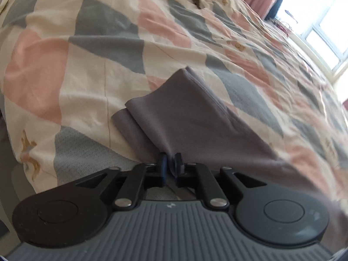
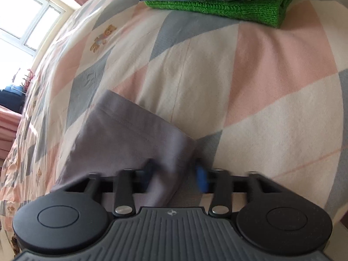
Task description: Fold clothes
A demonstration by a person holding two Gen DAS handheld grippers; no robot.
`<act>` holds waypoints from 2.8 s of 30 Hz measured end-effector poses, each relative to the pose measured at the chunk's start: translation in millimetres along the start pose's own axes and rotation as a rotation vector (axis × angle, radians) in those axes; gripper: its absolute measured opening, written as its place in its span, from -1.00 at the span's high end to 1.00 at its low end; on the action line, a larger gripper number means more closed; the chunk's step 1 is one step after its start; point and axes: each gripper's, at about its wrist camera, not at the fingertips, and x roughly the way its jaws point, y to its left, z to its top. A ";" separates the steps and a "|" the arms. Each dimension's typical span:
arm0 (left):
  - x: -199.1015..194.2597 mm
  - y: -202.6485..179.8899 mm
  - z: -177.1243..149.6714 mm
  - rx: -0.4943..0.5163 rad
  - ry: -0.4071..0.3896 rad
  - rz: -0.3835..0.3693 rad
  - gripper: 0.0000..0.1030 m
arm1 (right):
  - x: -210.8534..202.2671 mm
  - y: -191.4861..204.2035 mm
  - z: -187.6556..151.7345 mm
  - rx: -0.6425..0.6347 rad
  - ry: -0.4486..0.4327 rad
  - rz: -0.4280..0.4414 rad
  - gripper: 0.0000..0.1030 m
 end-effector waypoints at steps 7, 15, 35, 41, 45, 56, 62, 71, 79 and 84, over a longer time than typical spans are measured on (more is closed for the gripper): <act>-1.5 30.6 23.6 -0.134 0.007 -0.033 0.66 | -43.4 24.6 -63.8 -0.016 -0.014 0.069 -0.01; 15.6 42.4 43.3 -0.152 0.051 -0.095 0.77 | 16.2 108.2 -220.0 0.149 0.428 0.452 0.35; 23.1 53.9 56.5 -0.035 0.089 -0.162 1.00 | 56.4 145.8 -275.8 0.186 0.299 0.288 0.96; -26.1 40.9 59.9 0.136 -0.078 -0.213 1.00 | 25.8 159.3 -270.9 0.048 0.243 0.306 0.97; -4.6 47.0 46.8 0.180 0.001 -0.166 1.00 | 34.8 153.1 -278.8 0.052 0.256 0.248 0.97; -8.4 54.7 51.9 0.284 0.004 0.001 0.90 | 8.5 172.3 -287.9 -0.205 0.177 0.103 0.41; -23.8 -0.7 80.2 0.428 -0.043 -0.149 0.84 | -3.6 229.1 -286.5 -0.554 -0.008 0.064 0.39; 54.0 -26.9 69.2 0.584 0.017 -0.073 0.88 | 64.6 274.7 -286.7 -0.707 0.014 0.076 0.30; -5.8 -42.3 81.3 0.554 -0.024 -0.163 0.90 | 49.5 285.1 -278.4 -0.783 -0.112 0.058 0.25; 21.5 -93.8 25.2 0.791 0.038 -0.275 0.73 | 75.4 278.1 -255.1 -0.823 -0.199 -0.008 0.26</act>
